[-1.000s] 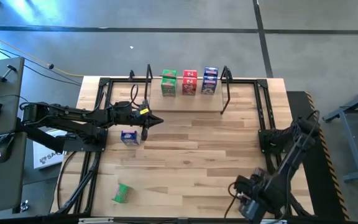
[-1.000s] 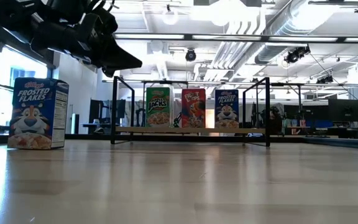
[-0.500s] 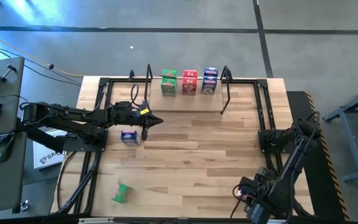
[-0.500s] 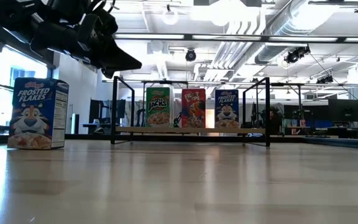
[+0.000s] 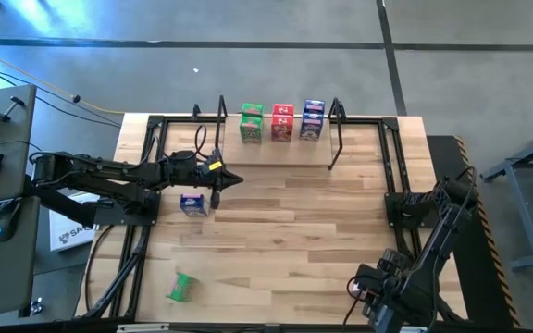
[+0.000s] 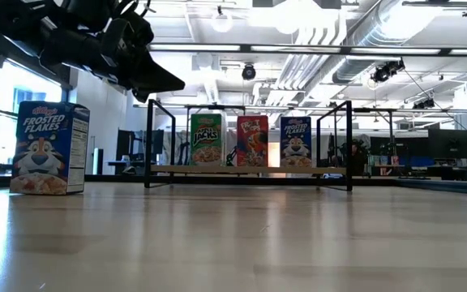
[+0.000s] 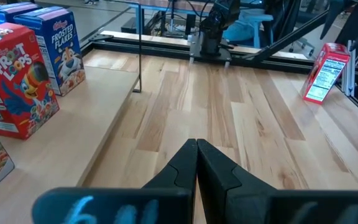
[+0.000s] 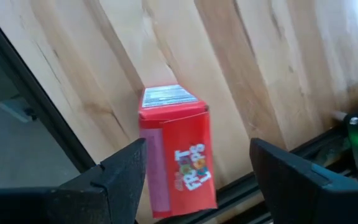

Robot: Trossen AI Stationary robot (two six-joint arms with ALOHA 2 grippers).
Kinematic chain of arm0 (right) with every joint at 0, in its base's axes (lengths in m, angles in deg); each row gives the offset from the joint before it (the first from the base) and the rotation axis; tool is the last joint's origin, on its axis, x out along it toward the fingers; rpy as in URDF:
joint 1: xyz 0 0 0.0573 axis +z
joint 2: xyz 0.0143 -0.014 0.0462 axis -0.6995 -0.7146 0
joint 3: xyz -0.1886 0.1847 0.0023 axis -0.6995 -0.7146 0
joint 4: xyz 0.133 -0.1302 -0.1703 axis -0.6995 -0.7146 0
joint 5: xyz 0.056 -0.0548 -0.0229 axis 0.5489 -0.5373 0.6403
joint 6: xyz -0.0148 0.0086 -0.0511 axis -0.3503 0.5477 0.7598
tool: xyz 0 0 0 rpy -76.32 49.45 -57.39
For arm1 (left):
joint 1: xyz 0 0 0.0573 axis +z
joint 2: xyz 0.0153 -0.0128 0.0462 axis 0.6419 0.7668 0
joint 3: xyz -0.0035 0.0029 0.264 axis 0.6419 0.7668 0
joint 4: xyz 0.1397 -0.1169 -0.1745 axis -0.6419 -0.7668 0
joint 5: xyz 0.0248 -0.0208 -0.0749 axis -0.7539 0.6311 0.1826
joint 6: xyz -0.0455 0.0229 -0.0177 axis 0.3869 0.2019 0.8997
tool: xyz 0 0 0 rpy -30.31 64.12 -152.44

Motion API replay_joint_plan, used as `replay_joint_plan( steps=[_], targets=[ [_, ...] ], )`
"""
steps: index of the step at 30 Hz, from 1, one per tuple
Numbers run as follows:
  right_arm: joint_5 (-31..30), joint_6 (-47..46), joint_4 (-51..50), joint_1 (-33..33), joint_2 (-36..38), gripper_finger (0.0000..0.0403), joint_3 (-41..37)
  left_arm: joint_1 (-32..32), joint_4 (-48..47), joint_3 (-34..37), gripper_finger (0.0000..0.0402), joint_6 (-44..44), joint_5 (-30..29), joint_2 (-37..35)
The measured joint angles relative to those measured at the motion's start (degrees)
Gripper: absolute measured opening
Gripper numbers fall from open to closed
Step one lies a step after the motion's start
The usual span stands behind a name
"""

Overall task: Stack cereal on shelf
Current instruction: Put the red cereal box on the shelf aligned with the other red cereal boxes

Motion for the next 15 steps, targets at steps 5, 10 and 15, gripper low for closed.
replay_joint_plan(
  steps=[5, 10, 15],
  targets=[
    [1.3, 0.2, 0.9, 0.0, -1.4, 0.0261, 0.0, -0.1, 0.0, 0.0, 0.0003, 0.0, 0.0, 0.0],
    [2.9, 1.6, 0.9, 0.0, -2.0, 0.0261, 0.0, -0.1, 0.0, 0.0, 0.0003, 0.0, 0.0, 0.0],
    [3.5, 2.8, 1.4, 0.0, -2.4, 0.0261, -0.9, -0.1, 0.0, 0.0, 0.0003, 0.0, 0.0, 0.0]
  ],
)
